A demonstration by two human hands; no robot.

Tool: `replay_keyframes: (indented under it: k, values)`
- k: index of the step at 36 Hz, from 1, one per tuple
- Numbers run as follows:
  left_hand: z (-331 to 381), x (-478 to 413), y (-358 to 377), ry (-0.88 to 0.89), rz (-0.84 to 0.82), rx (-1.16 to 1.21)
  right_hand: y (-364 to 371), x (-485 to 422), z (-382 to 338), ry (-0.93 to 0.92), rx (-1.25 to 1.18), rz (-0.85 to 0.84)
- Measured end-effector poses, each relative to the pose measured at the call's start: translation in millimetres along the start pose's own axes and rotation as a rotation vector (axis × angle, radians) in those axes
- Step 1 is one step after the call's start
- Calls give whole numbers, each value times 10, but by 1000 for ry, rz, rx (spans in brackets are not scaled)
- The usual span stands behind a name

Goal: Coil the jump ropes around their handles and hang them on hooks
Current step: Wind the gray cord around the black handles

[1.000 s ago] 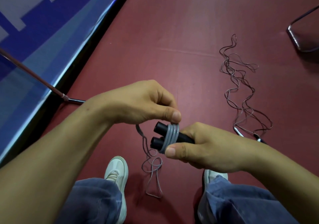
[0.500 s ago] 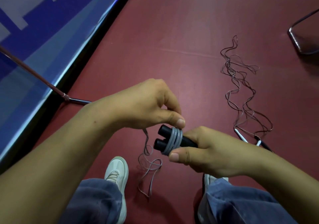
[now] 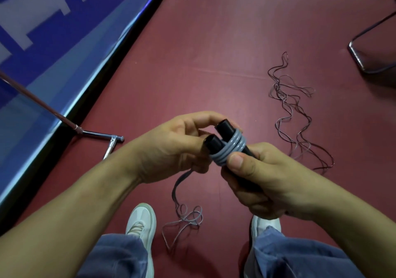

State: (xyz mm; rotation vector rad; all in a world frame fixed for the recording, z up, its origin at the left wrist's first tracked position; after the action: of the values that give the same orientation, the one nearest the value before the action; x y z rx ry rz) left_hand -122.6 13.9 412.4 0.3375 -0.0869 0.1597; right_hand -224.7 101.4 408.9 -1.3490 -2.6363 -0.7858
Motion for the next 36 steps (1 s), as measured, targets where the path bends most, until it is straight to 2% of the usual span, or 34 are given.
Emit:
replay_keyframes:
  k: [3,5,8,17,23,30,36]
  values:
    - [16,28,13,12,-23,-30,-40,27,7,-12,-40,28]
    - [52,54,27,2,-25,-168,-57,45,9,-10,-50,48]
    - [78,67,8,-8,107,-352,-84,56,8,-3,-54,106]
    - [-3,36,43,56,323,-412,-161,65,-20,8,-18,247]
    - [-59,72,38,2,486,-601,-220,76,-114,23,137,356]
    - [-33,48,44,3,384,-554,-209,82,-55,30,-15,276]
    - [31,80,-14,110,532,-549,-170,63,-59,11,-118,202]
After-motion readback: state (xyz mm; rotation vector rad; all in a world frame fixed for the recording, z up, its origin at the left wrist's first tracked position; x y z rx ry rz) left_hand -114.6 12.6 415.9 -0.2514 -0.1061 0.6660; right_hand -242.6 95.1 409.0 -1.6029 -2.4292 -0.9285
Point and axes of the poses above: each hand's wrist, its own x-axis away from the middle knuckle, its own y-axis out of the palm, z = x × y, the point moved 6 cm from there along -x, towards the middle knuckle, and after that the axes turned 13 degrees about -z, right-handed, at the moved point
